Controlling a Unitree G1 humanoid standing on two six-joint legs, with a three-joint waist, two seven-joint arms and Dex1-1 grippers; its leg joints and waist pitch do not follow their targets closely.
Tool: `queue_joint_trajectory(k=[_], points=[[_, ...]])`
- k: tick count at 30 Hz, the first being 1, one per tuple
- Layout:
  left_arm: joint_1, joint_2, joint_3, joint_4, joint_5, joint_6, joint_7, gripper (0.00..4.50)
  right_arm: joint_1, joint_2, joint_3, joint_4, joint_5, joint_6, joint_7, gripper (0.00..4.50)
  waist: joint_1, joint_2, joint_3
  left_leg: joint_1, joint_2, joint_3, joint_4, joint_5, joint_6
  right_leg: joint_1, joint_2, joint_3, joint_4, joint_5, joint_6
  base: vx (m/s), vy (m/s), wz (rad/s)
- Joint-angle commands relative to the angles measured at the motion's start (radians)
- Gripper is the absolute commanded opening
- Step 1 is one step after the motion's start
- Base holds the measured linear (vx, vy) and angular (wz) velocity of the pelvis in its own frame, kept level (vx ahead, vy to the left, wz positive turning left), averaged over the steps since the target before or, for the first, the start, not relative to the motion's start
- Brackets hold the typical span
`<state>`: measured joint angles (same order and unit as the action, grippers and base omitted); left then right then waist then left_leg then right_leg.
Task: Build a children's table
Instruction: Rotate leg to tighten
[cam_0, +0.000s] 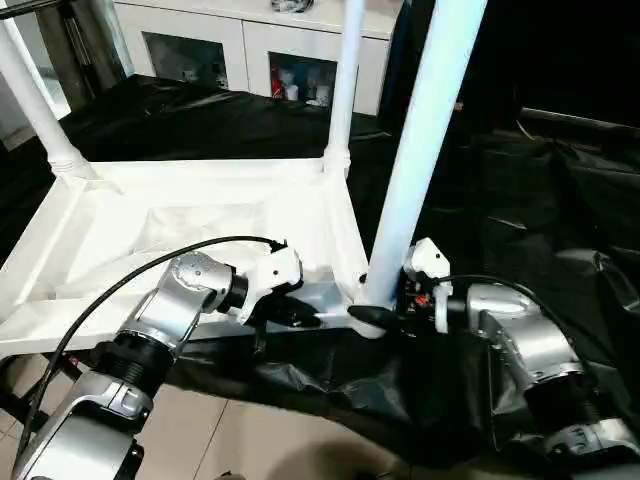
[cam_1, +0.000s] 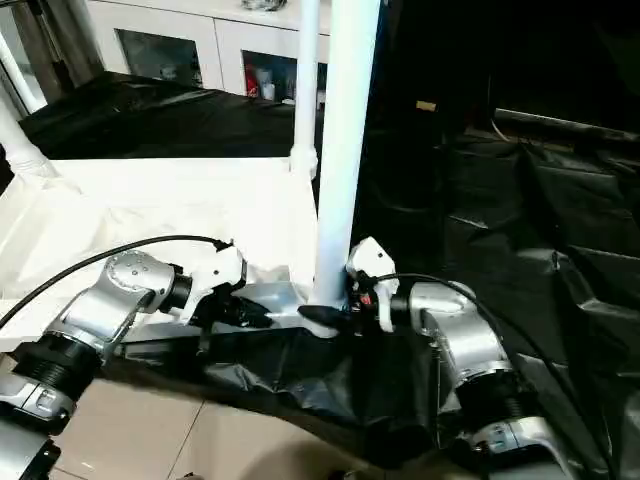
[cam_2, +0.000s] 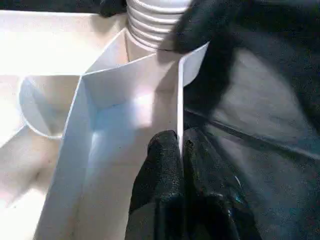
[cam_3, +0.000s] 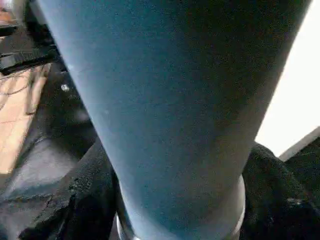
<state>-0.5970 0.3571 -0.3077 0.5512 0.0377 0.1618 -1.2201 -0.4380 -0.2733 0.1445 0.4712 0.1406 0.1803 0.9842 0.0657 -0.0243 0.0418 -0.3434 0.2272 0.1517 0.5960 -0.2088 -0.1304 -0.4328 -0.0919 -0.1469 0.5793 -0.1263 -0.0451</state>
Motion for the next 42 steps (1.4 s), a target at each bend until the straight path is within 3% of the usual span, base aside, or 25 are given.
queue_joint_trajectory(k=[1,6,9,12,16,17,19,22,24,31,39,42], points=[[-0.051,-0.079,0.014,0.019,-0.021,0.012,0.083,0.00,-0.029,0.068,0.015,0.061,-0.033,0.021,-0.133,2.76,-0.001,-0.006,-0.064,-0.013,-0.014,0.021,-0.062,-0.145,0.062,0.077,-0.045,0.042,-0.090,-0.500,-0.040,0.000,0.000,0.00],[-0.123,-0.145,0.049,0.108,0.001,0.053,0.248,0.00,-0.080,0.162,-0.042,0.165,-0.040,0.058,-0.354,2.74,-0.011,-0.006,-0.064,-0.011,-0.020,0.020,-0.058,-0.172,0.053,0.074,-0.045,0.033,-0.102,-0.553,-0.008,0.000,0.000,0.00],[-0.185,-0.193,0.082,0.187,0.013,0.073,0.384,0.00,-0.130,0.234,-0.094,0.247,-0.036,0.076,-0.524,2.74,-0.011,-0.004,-0.066,-0.010,-0.020,0.020,-0.058,-0.163,0.056,0.072,-0.044,0.032,-0.103,-0.541,-0.009,0.000,0.000,0.00],[-0.219,-0.223,0.097,0.227,0.017,0.070,0.440,0.00,-0.176,0.286,-0.115,0.310,-0.035,0.050,-0.603,2.74,-0.010,-0.001,-0.070,-0.012,-0.016,0.019,-0.060,-0.146,0.056,0.072,-0.047,0.037,-0.093,-0.494,-0.030,0.000,0.000,0.00],[-0.226,-0.236,0.091,0.235,0.020,0.043,0.426,0.00,-0.201,0.307,-0.089,0.341,-0.065,-0.014,-0.589,2.74,-0.006,-0.002,-0.073,-0.017,-0.010,0.018,-0.063,-0.111,0.073,0.080,-0.049,0.046,-0.075,-0.392,-0.073,0.000,0.000,0.00],[-0.226,-0.236,0.091,0.235,0.020,0.043,0.426,0.00,-0.201,0.307,-0.089,0.341,-0.065,-0.014,-0.589,3.29,-0.005,-0.002,-0.074,-0.017,-0.009,0.018,-0.062,-0.103,0.075,0.080,-0.050,0.047,-0.071,-0.372,-0.081,0.000,0.000,0.00],[-0.222,-0.236,0.087,0.230,0.018,0.037,0.411,0.00,-0.200,0.304,-0.085,0.337,-0.061,-0.022,-0.552,3.43,-0.004,-0.002,-0.074,-0.018,-0.007,0.018,-0.063,-0.089,0.085,0.082,-0.049,0.050,-0.063,-0.327,-0.107,0.000,0.000,0.00],[-0.199,-0.224,0.074,0.207,0.004,0.008,0.350,0.00,-0.184,0.282,-0.073,0.302,-0.044,-0.020,-0.453,3.80,-0.003,-0.004,-0.074,-0.018,-0.007,0.020,-0.061,-0.086,0.104,0.086,-0.049,0.052,-0.059,-0.293,-0.131,0.000,0.000,0.00],[-0.171,-0.203,0.059,0.176,-0.007,0.002,0.284,0.00,-0.156,0.230,-0.032,0.249,-0.049,-0.024,-0.340,3.92,-0.002,-0.004,-0.074,-0.018,-0.007,0.020,-0.061,-0.084,0.109,0.088,-0.050,0.052,-0.059,-0.290,-0.135,0.000,0.000,0.00],[-0.104,-0.140,0.027,0.081,-0.045,-0.002,0.112,0.00,-0.090,0.099,0.033,0.120,-0.018,-0.054,-0.085,3.92,-0.001,-0.003,-0.068,-0.013,-0.002,0.020,-0.065,-0.149,0.108,0.084,-0.051,0.052,-0.071,-0.374,-0.116,0.000,0.000,0.00],[-0.031,-0.048,-0.021,-0.015,-0.046,-0.028,-0.037,0.00,-0.024,-0.025,0.071,0.006,-0.008,-0.052,0.119,3.92,0.001,-0.001,-0.065,-0.015,-0.002,0.019,-0.066,-0.165,0.100,0.082,-0.049,0.051,-0.078,-0.412,-0.095,0.000,0.000,0.00],[-0.009,-0.029,-0.021,-0.055,-0.045,-0.013,-0.070,0.00,-0.005,-0.053,0.081,-0.028,-0.003,-0.039,0.164,3.62,0.001,-0.001,-0.065,-0.015,-0.001,0.018,-0.067,-0.170,0.096,0.082,-0.048,0.050,-0.079,-0.424,-0.088,0.000,0.000,0.00]])
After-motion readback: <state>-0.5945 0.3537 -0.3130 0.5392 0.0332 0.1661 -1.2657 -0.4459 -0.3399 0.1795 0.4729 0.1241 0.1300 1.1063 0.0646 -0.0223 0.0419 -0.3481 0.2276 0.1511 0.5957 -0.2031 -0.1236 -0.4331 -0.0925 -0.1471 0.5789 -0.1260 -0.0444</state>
